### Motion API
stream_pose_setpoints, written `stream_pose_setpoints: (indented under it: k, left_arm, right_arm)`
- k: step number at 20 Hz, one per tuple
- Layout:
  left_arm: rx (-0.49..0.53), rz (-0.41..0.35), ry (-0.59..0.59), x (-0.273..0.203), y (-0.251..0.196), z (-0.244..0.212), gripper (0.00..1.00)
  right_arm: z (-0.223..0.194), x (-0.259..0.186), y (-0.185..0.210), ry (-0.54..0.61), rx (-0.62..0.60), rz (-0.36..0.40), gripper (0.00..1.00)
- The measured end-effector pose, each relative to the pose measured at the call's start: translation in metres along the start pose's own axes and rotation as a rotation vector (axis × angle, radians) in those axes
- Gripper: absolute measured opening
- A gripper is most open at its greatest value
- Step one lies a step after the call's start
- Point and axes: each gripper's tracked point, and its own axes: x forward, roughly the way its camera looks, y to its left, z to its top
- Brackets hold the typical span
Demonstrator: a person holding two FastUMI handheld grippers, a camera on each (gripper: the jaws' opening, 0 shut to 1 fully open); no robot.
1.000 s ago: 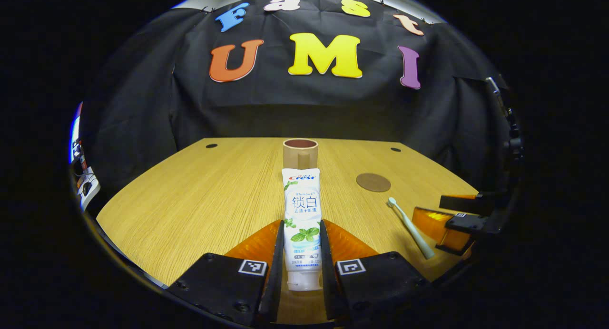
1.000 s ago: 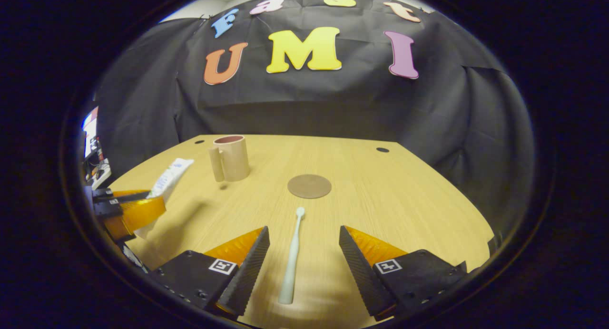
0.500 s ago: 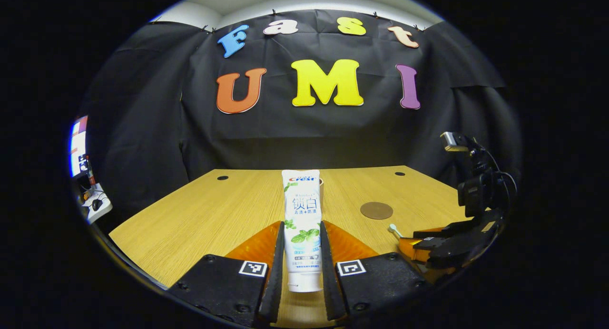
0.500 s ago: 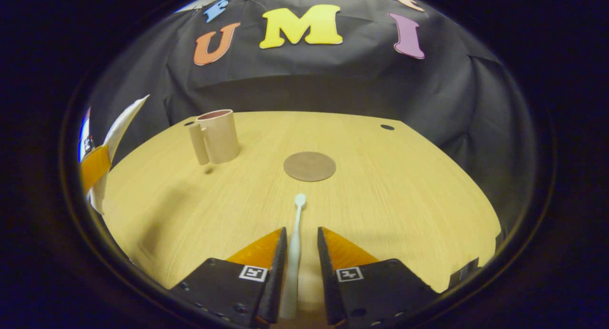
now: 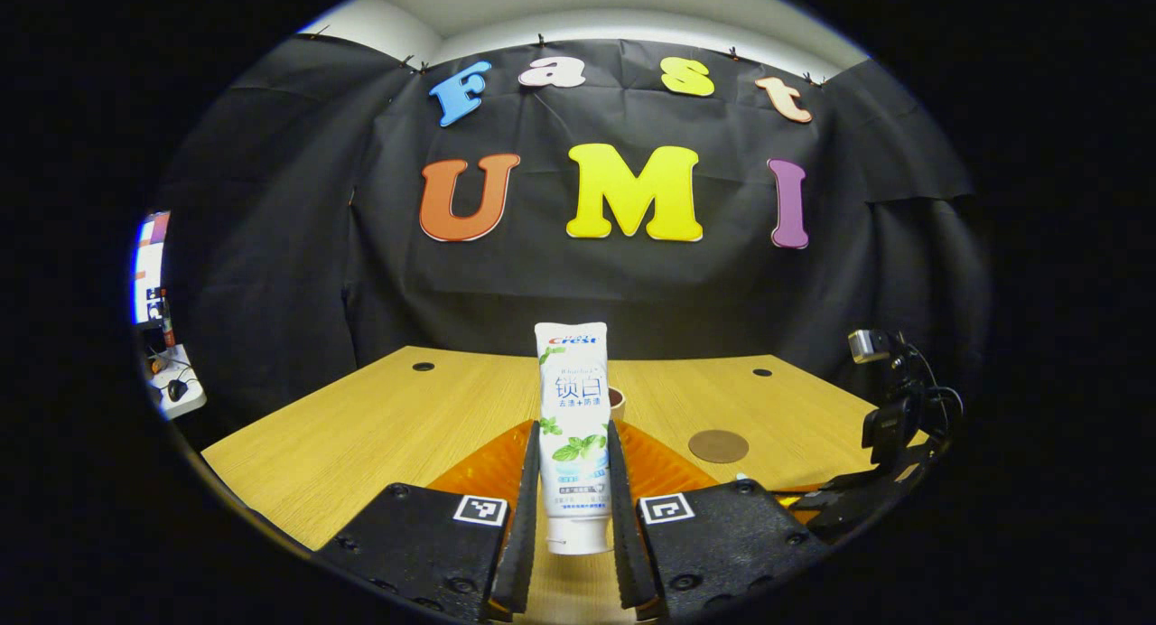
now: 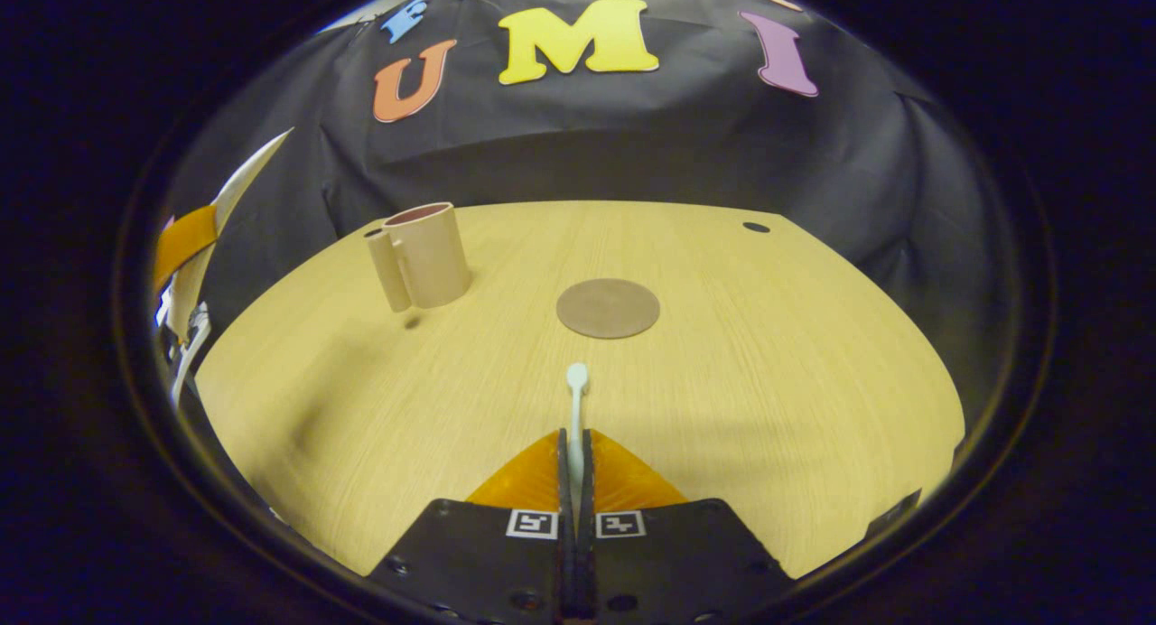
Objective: Put the toothbrush and toothpaste on the desktop into the cup, then pick up the cup and place it on the coaster on the desktop.
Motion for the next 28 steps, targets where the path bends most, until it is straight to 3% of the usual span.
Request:
stream_pose_setpoints:
  k: [2,6,11,14,16,19,24,28]
  left_arm:
    - [-0.047,-0.017,-0.035,0.013,-0.001,0.013,0.43]
    - [-0.089,-0.039,-0.028,0.055,-0.001,0.02,0.39]
    - [-0.175,-0.135,-0.051,0.118,-0.022,0.025,0.39]
    - [-0.143,-0.165,-0.114,0.158,-0.032,0.031,0.43]
    - [-0.098,-0.177,-0.124,0.179,-0.038,0.029,0.39]
    - [-0.057,-0.134,-0.08,0.203,-0.034,0.008,0.39]
    - [-0.072,-0.106,-0.051,0.222,-0.027,-0.01,0.39]
    - [-0.073,-0.134,-0.038,0.222,-0.033,-0.012,0.41]
  right_arm:
    - [0.006,-0.005,0.0,-0.035,-0.012,0.011,0.01]
    - [0.027,-0.019,0.003,-0.11,-0.011,0.072,0.01]
    - [0.05,-0.027,0.001,-0.176,-0.012,0.121,0.0]
    - [0.057,-0.025,0.004,-0.203,-0.019,0.151,0.01]
    - [0.061,-0.027,0.007,-0.219,-0.023,0.179,0.01]
    - [0.068,-0.03,0.006,-0.247,-0.026,0.187,0.01]
    - [0.07,-0.025,0.015,-0.246,-0.042,0.208,0.01]
    - [0.071,-0.026,0.023,-0.261,-0.049,0.223,0.01]
